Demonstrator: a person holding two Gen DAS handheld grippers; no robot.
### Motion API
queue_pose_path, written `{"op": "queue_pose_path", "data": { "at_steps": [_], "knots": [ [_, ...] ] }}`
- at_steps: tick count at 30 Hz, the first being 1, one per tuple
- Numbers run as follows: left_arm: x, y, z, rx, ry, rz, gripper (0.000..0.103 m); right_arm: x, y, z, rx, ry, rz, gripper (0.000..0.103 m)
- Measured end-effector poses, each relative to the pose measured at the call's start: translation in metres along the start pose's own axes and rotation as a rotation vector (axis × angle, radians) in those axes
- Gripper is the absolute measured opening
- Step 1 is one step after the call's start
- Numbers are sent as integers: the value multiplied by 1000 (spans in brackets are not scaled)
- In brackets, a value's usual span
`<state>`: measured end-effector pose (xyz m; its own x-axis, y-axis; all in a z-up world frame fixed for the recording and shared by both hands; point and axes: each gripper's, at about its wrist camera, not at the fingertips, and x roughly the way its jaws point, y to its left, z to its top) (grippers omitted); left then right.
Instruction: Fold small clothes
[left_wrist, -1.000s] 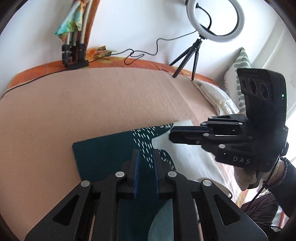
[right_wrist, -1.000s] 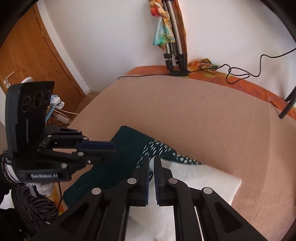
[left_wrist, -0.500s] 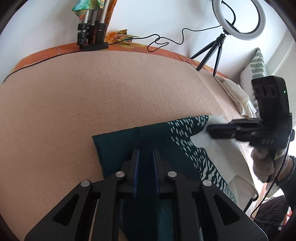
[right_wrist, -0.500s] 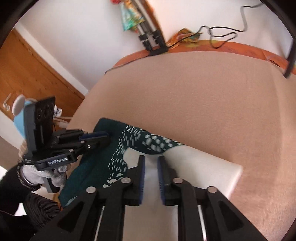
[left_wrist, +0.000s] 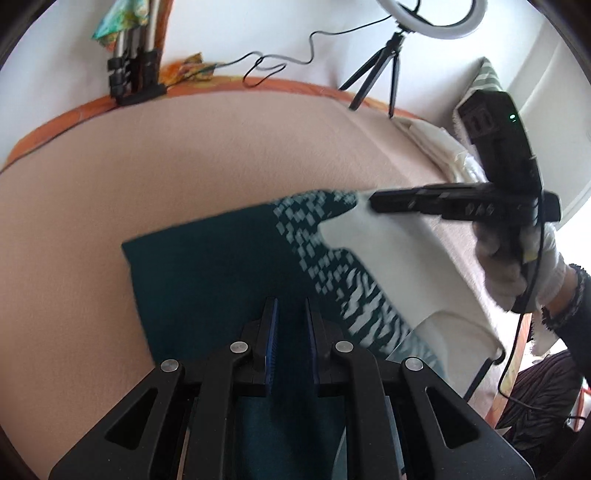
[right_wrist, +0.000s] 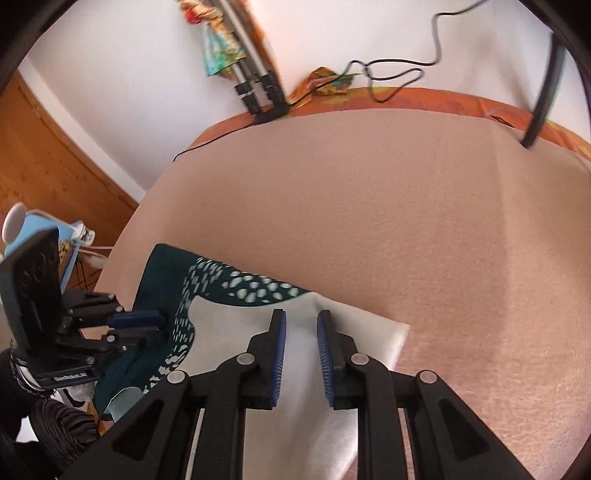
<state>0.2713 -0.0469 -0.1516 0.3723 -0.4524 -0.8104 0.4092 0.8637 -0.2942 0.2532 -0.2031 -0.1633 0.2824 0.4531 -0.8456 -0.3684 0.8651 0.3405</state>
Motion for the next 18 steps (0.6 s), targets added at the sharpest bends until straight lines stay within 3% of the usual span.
{"op": "queue_pose_path", "data": {
  "at_steps": [4, 10, 12, 14, 18],
  "knots": [
    [-13, 7, -14, -1, 4, 33, 14, -18, -18, -5, 43, -18, -77, 26],
    [-53, 23, -35, -114, -20, 75, 33, -54, -39, -17, 147, -85, -79, 45],
    [-68, 25, -41, -164, -38, 71, 46, -61, -35, -23, 136, -101, -56, 68],
    [-85, 30, -52, -235, -65, 38, 56, -66, -32, -28, 128, -126, -29, 75],
    [-103, 44, -80, -426, -74, -80, 56, -66, -33, -37, 145, -113, 37, 75]
  ]
}}
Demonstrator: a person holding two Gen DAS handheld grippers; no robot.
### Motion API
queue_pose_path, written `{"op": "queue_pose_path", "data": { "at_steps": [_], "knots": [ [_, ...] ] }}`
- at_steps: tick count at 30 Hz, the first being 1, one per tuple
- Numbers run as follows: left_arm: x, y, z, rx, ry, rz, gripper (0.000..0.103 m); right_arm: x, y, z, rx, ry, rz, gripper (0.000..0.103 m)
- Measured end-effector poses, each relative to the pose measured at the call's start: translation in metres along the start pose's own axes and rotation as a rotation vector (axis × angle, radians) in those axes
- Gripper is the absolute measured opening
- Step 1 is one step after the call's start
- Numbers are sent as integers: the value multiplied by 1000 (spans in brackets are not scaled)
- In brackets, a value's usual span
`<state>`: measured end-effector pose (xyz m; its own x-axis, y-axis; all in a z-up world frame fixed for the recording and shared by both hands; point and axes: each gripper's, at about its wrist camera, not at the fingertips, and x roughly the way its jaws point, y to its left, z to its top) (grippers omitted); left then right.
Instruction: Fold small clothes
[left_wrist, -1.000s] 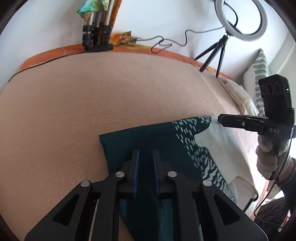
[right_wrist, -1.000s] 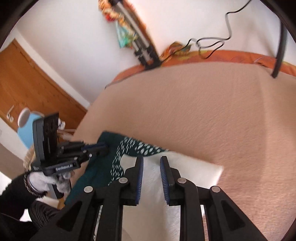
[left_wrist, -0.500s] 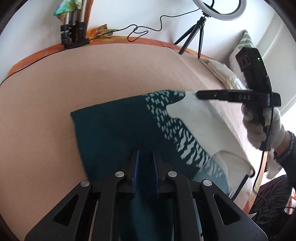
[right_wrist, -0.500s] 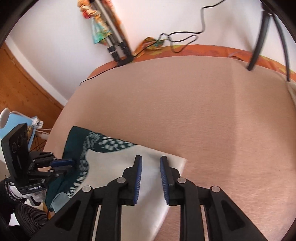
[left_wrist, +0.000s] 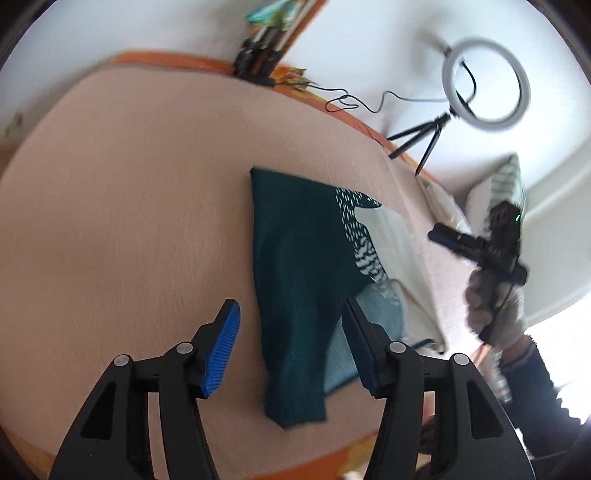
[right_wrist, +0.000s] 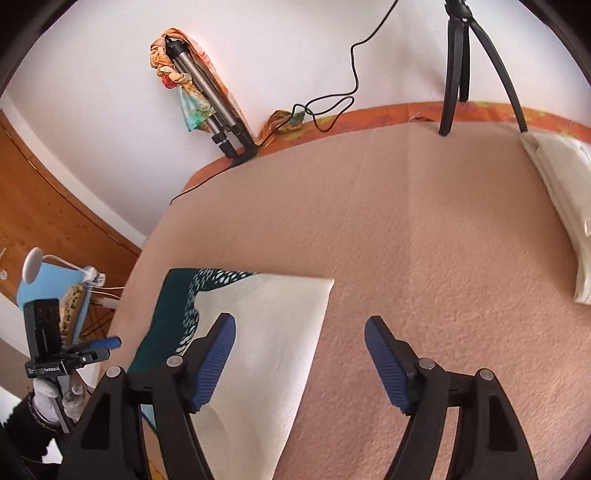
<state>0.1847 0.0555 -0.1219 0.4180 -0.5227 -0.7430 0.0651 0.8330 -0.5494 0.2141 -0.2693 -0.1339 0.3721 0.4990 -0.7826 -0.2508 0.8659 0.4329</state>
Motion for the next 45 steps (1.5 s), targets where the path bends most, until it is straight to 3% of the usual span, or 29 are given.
{"op": "queue_pose_path", "data": {
  "at_steps": [7, 12, 17, 23, 27, 34, 38, 41, 45],
  "knots": [
    [9, 41, -36, -329, 60, -125, 57, 2, -23, -10, 143, 12, 88, 79],
    [8, 47, -49, -413, 65, -178, 57, 13, -31, -13, 175, 66, 152, 79],
    [19, 32, -50, -376, 76, -198, 57, 22, -33, -10, 186, 74, 214, 77],
    [31, 19, -46, -363, 60, -237, 57, 44, -27, -6, 195, 76, 313, 61],
    [40, 4, -43, -294, 64, -226, 57, 57, -22, -4, 195, 83, 340, 41],
    [54, -15, -34, -223, 70, -215, 53, 75, -3, -1, 175, 87, 342, 33],
    [62, -20, -35, -184, 96, -150, 11, 79, 5, 0, 170, 89, 311, 21],
    [60, -19, -37, -166, 87, -119, 6, 80, 9, 0, 149, 101, 265, 7],
    [50, -31, -37, -77, 47, -88, 5, 72, 20, 3, 103, 89, 213, 3]
  ]
}}
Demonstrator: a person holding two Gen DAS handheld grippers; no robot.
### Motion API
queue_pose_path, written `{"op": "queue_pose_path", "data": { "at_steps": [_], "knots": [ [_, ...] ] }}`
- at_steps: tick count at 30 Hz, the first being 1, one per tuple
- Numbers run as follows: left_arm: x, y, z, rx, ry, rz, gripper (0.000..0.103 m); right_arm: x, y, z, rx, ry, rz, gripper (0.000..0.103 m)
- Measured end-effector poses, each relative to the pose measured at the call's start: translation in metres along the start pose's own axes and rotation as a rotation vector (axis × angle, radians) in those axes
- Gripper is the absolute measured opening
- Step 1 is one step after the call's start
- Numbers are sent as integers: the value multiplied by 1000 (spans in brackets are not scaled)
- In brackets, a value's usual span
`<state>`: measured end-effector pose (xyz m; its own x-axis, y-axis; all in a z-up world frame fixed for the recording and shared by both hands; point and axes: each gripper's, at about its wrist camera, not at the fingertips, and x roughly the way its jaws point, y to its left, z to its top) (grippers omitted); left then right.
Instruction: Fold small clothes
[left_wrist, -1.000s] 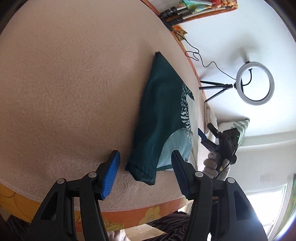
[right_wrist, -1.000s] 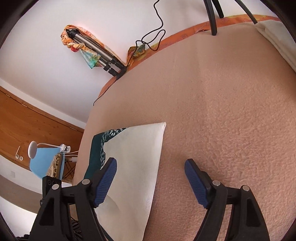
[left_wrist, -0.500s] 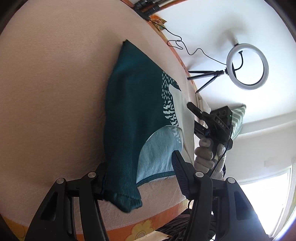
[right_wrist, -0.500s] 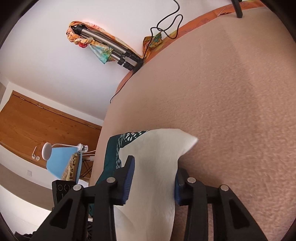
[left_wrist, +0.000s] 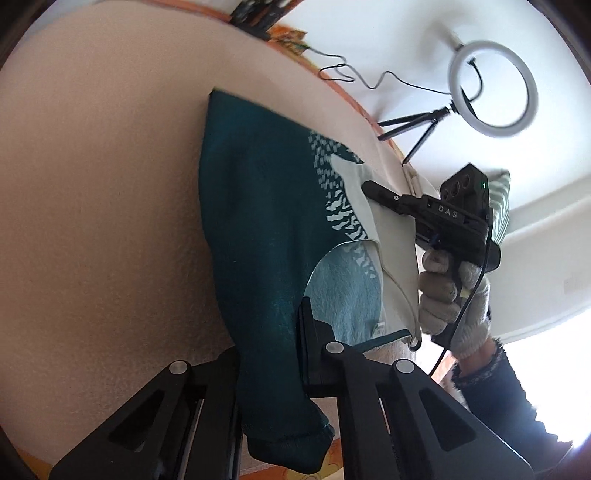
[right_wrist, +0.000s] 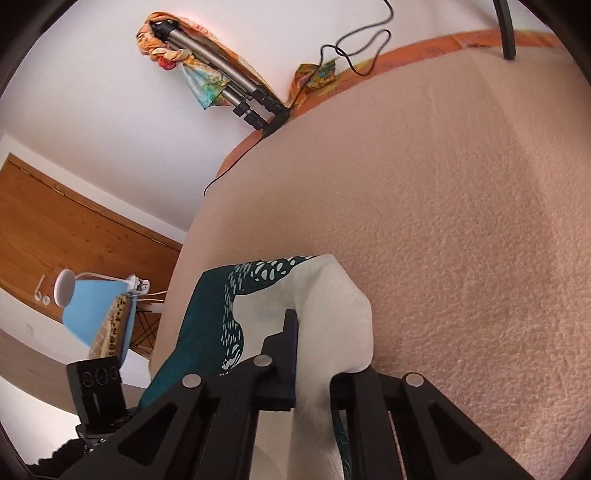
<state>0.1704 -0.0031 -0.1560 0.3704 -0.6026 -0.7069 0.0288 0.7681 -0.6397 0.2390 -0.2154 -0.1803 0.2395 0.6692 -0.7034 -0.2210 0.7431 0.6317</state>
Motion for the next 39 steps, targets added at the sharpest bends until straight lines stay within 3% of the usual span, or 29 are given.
{"op": "queue_pose_path", "data": {
  "at_steps": [4, 18, 29, 39],
  "knots": [
    [-7, -12, 1, 75, -26, 11, 4, -8, 18, 3, -60, -8, -78, 2],
    [0, -48, 8, 203, -57, -51, 4, -56, 62, 10, -210, -81, -162, 1],
    [43, -116, 30, 306, -39, -149, 4, -132, 36, 22, -229, -173, -232, 1],
    [91, -210, 63, 454, -61, -223, 4, -223, -6, 48, -225, -294, -321, 1]
  ]
}}
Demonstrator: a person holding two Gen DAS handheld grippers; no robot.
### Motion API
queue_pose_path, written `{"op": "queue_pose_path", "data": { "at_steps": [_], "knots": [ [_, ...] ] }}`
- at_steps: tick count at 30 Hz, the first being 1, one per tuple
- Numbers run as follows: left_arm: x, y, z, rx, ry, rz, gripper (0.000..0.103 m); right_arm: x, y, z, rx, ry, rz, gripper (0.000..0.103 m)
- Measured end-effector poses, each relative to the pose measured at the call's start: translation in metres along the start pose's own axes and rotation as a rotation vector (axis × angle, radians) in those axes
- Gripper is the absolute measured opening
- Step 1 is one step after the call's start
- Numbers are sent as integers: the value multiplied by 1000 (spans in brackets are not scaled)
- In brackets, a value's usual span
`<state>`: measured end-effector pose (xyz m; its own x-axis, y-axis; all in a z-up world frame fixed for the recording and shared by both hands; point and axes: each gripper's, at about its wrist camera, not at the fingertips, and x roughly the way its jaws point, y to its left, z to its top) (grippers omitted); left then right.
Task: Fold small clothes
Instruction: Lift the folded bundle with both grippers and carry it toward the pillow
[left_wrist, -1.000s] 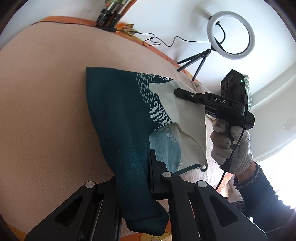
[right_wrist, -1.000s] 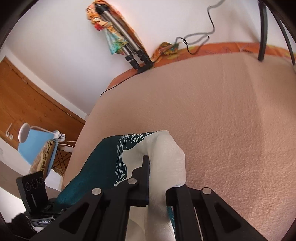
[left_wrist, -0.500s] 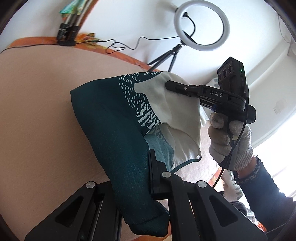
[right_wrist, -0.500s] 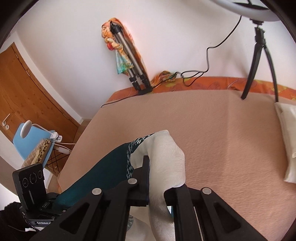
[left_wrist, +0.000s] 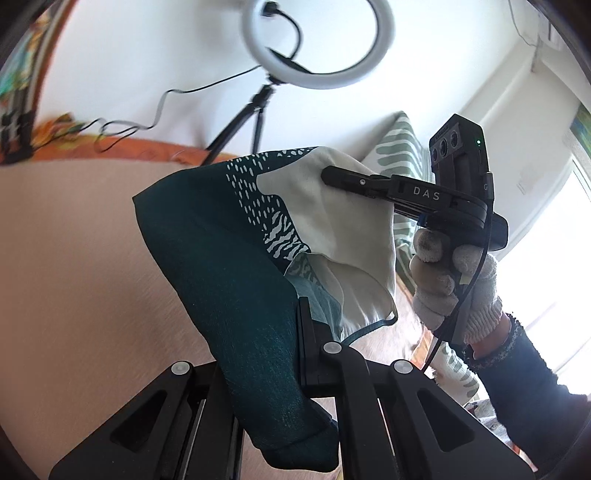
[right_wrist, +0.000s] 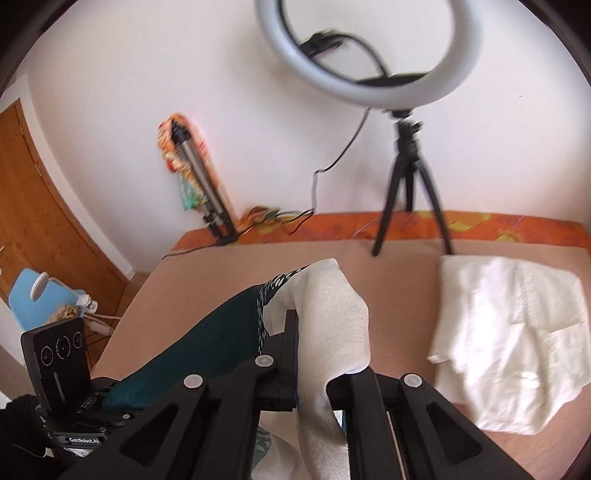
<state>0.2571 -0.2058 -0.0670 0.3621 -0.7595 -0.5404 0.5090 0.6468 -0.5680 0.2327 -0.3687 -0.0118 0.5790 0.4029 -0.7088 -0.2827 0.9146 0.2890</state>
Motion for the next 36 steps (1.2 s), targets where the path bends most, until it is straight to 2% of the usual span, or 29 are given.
{"op": "queue_pose_path", "data": {
  "at_steps": [10, 15, 21, 26, 28, 29, 30, 32, 33, 34, 35, 36],
  "knots": [
    [98, -64, 71, 158, -34, -60, 4, -53, -98, 42, 14, -121, -132, 1],
    [152, -89, 92, 220, -44, -87, 4, -66, -157, 61, 19, -153, -188, 1],
    [199, -94, 93, 251, -27, -67, 4, -48, -219, 63, 49, -135, -199, 1],
    [227, -87, 70, 257, 53, -35, 4, -14, -257, 47, 90, -77, -133, 2],
    [234, -84, 62, 242, 88, -23, 4, -1, -265, 41, 69, -41, -178, 6],
    [236, -83, 59, 238, 103, -20, 4, 4, -269, 40, 60, -20, -201, 13],
    [237, -82, 56, 239, 116, -7, 8, 8, -274, 38, 55, 12, -239, 41],
    [236, -84, 51, 251, 143, 18, 22, 4, -287, 35, 56, 27, -365, 62],
    [234, -86, 49, 257, 153, 42, 30, 0, -291, 34, 61, 25, -432, 62],
    [230, -88, 48, 264, 157, 62, 42, -6, -297, 34, 79, 15, -471, 62],
    [223, -88, 44, 267, 151, 66, 48, -14, -303, 34, 116, -4, -490, 62],
    [216, -90, 42, 274, 141, 63, 50, -19, -304, 33, 136, -23, -493, 62]
  ]
}}
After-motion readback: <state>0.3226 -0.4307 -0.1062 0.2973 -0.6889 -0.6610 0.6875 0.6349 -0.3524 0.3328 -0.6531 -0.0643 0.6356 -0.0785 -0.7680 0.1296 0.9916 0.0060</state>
